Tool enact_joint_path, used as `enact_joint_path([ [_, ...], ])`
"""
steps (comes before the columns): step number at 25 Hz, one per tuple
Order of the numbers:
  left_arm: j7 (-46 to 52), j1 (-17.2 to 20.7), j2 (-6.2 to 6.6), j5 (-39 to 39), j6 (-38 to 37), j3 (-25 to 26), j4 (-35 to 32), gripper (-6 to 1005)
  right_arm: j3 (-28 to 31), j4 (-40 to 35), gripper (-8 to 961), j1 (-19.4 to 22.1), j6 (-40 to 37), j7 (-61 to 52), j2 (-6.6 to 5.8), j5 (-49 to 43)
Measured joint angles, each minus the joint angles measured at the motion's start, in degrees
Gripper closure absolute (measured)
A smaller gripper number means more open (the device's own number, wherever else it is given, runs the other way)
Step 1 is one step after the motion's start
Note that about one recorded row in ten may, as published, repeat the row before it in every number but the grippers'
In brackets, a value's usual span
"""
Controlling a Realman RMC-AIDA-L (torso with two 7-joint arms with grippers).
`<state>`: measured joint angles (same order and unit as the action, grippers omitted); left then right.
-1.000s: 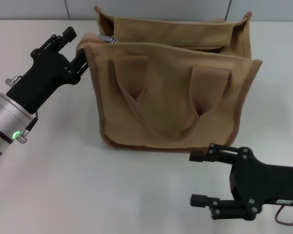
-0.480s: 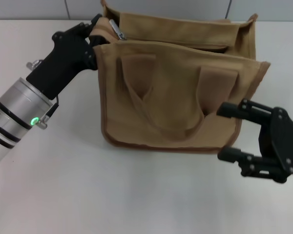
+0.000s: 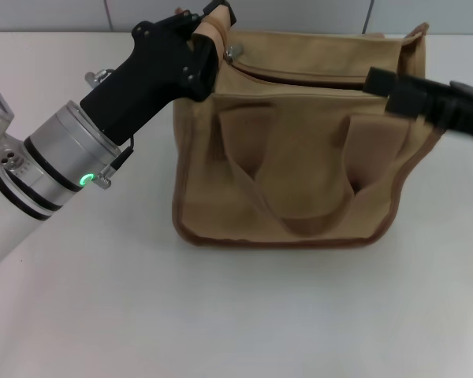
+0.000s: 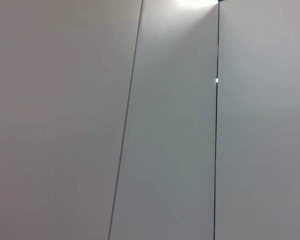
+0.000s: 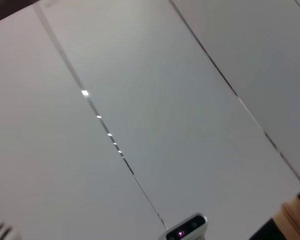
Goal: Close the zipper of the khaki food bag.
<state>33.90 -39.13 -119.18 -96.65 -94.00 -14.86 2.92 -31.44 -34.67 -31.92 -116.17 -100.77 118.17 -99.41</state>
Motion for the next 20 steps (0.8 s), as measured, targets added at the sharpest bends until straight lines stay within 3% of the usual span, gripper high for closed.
enact_joint_path([
  [1, 0.04, -0.40, 0.00, -0.01, -0.20, 0.07, 0.06, 983, 0.20, -0.16, 187, -1.77, 0.60, -9.56, -1.46, 0.01],
  [2, 0.04, -0.40, 0.00, -0.01, -0.20, 0.07, 0.06, 983, 0.20, -0.16, 187, -1.77, 0.60, -9.56, -1.46, 0.01],
  [3, 0.25, -0.83, 0.00, -0.01, -0.27, 0.08, 0.13, 983, 0.30, 2.27, 187, -3.73, 1.72, -17.73, -3.24, 0.37],
  [6, 0.37, -1.15, 0.00, -0.01, -0.21, 0.09, 0.33, 983, 0.31, 4.86, 188, -4.83, 2.57, -21.32, -4.20, 0.89],
  [7, 0.55, -2.04, 0.00, 0.00, 0.24, 0.11, 0.97, 983, 0.30, 11.67, 188, -6.56, 4.91, -27.99, -5.53, 3.46],
  [10, 0.57, -2.81, 0.00, 0.01, 0.94, 0.16, 1.54, 983, 0.29, 17.23, 188, -7.69, 6.80, -33.90, -6.03, 6.55],
  [11, 0.57, -3.09, 0.01, 0.01, 1.29, 0.18, 1.58, 983, 0.28, 18.93, 188, -8.03, 7.69, -36.91, -5.85, 8.10],
  [12, 0.52, -3.50, 0.00, 0.02, 1.94, 0.19, 1.60, 983, 0.27, 20.13, 188, -8.23, 9.43, -41.61, -4.57, 10.40],
  [13, 0.52, -3.50, 0.00, 0.02, 1.94, 0.19, 1.60, 983, 0.27, 20.13, 188, -8.23, 9.43, -41.61, -4.57, 10.40],
  [14, 0.41, -3.64, 0.00, 0.03, 2.15, 0.19, 1.58, 983, 0.28, 20.15, 188, -8.03, 10.44, -43.30, -3.75, 11.31],
  [16, 0.43, -3.66, 0.00, 0.03, 2.05, 0.19, 1.50, 983, 0.26, 20.10, 188, -7.11, 12.85, -45.02, -1.88, 12.42],
  [17, 0.55, -3.67, 0.02, 0.03, 1.66, 0.19, 1.32, 983, 0.14, 20.25, 188, -6.19, 16.04, -45.49, -0.18, 12.85],
  [20, 0.57, -3.68, 0.06, 0.06, 1.45, 0.18, 1.32, 983, -0.21, 20.78, 188, -5.84, 18.63, -44.67, 0.67, 12.86],
])
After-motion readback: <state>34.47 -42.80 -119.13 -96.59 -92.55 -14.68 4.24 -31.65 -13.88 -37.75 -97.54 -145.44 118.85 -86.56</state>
